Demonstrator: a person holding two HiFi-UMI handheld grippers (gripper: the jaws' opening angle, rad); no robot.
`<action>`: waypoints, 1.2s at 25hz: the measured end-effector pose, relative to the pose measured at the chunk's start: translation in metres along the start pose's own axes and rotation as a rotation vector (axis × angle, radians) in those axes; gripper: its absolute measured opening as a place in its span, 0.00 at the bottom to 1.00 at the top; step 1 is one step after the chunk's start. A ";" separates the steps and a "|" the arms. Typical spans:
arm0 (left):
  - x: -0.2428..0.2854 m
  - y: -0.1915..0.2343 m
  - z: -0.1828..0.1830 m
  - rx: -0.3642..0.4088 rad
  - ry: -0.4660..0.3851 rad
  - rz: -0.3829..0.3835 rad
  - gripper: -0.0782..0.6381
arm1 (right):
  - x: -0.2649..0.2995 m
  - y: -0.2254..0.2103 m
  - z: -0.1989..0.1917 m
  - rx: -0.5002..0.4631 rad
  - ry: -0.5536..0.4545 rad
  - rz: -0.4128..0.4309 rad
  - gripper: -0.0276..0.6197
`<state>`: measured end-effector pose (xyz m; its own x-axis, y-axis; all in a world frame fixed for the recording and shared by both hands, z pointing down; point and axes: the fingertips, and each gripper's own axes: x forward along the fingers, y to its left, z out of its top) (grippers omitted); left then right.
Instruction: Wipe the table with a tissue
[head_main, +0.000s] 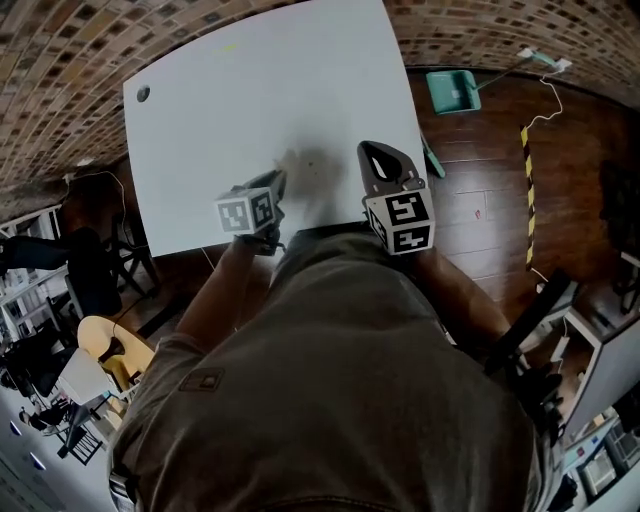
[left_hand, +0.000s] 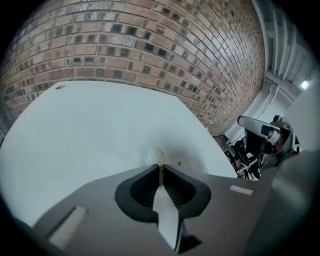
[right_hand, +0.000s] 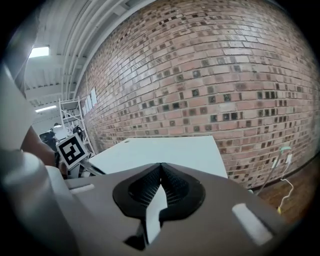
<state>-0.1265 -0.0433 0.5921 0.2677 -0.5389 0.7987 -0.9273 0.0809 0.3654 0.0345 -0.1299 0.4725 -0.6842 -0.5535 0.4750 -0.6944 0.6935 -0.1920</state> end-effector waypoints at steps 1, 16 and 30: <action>-0.001 0.000 -0.003 -0.007 0.005 -0.009 0.15 | 0.000 0.004 0.000 -0.002 0.006 -0.002 0.06; 0.011 0.012 -0.011 -0.022 0.045 -0.019 0.15 | -0.009 0.003 -0.003 -0.010 0.040 -0.056 0.06; 0.036 -0.007 0.009 -0.010 0.084 0.018 0.15 | -0.013 -0.046 -0.010 0.064 0.039 -0.063 0.06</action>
<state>-0.1126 -0.0709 0.6143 0.2722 -0.4653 0.8423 -0.9296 0.0991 0.3551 0.0775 -0.1501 0.4841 -0.6300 -0.5762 0.5206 -0.7498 0.6259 -0.2147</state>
